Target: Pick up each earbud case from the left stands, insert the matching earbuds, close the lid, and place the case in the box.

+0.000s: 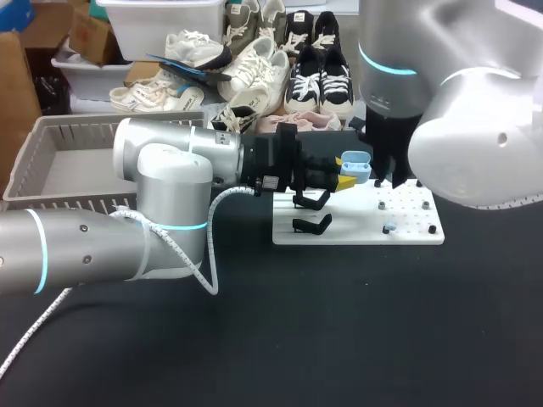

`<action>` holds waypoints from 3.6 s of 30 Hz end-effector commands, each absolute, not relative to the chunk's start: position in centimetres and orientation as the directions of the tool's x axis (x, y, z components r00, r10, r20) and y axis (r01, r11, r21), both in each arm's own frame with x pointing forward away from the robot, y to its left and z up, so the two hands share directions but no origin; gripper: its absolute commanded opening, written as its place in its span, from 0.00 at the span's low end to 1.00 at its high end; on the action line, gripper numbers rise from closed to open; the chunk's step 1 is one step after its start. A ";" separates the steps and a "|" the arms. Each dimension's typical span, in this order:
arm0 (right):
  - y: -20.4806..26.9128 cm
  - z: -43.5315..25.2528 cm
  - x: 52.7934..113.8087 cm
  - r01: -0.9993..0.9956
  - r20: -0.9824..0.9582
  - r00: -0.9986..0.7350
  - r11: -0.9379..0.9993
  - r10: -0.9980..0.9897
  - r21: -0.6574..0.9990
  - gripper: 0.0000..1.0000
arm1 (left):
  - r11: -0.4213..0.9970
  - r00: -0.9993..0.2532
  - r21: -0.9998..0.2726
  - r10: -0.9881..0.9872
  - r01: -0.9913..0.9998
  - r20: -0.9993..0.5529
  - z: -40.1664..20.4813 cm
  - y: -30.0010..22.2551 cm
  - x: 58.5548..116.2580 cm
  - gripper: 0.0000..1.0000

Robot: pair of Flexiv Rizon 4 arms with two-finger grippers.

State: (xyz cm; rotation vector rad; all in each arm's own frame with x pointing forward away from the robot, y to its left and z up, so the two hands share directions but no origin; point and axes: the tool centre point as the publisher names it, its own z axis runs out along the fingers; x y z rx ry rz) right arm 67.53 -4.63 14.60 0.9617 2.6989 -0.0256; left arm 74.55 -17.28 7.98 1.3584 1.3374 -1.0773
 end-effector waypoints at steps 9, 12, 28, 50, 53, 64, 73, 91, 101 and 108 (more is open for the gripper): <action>-2.3 14.9 70.1 0.620 -0.233 -0.744 0.777 0.626 0.105 0.00 | 0.013 0.029 0.032 0.197 0.999 -0.980 8.0 -17.3 74.5 0.00; -2.0 15.1 70.6 0.616 -0.215 -0.751 0.780 0.624 0.111 0.00 | 0.013 0.029 0.032 0.197 0.999 -0.980 8.0 -17.3 74.5 0.00; -1.2 14.3 72.5 0.605 -0.137 -0.771 0.783 0.622 0.146 0.00 | 0.013 0.029 0.032 0.197 0.999 -0.980 8.0 -17.3 74.5 0.00; -1.2 13.5 73.4 0.604 -0.137 -0.773 0.784 0.620 0.142 0.00 | 0.013 0.029 0.032 0.197 0.999 -0.980 8.0 -17.3 74.5 0.00; -1.2 13.4 73.5 0.605 -0.135 -0.773 0.784 0.620 0.142 0.00 | 0.013 0.029 0.032 0.197 0.999 -0.980 8.0 -17.3 74.5 0.00; -1.3 12.9 73.7 0.609 -0.125 -0.771 0.781 0.624 0.143 0.00 | 0.013 0.029 0.032 0.197 0.999 -0.980 8.0 -17.3 74.5 0.00; -1.4 12.9 74.0 0.609 -0.121 -0.771 0.780 0.625 0.143 0.00 | 0.013 0.029 0.032 0.197 0.999 -0.980 8.0 -17.3 74.5 0.00; -1.5 13.4 74.1 0.609 -0.131 -0.770 0.780 0.625 0.144 0.00 | 0.013 0.029 0.032 0.197 0.999 -0.980 8.0 -17.3 74.5 0.00; -1.6 13.2 74.3 0.614 -0.123 -0.767 0.776 0.630 0.142 0.00 | 0.013 0.029 0.032 0.197 0.999 -0.980 8.0 -17.3 74.5 0.00; -1.6 13.1 74.4 0.614 -0.125 -0.767 0.777 0.629 0.138 0.00 | 0.013 0.029 0.032 0.197 0.999 -0.980 8.0 -17.3 74.5 0.00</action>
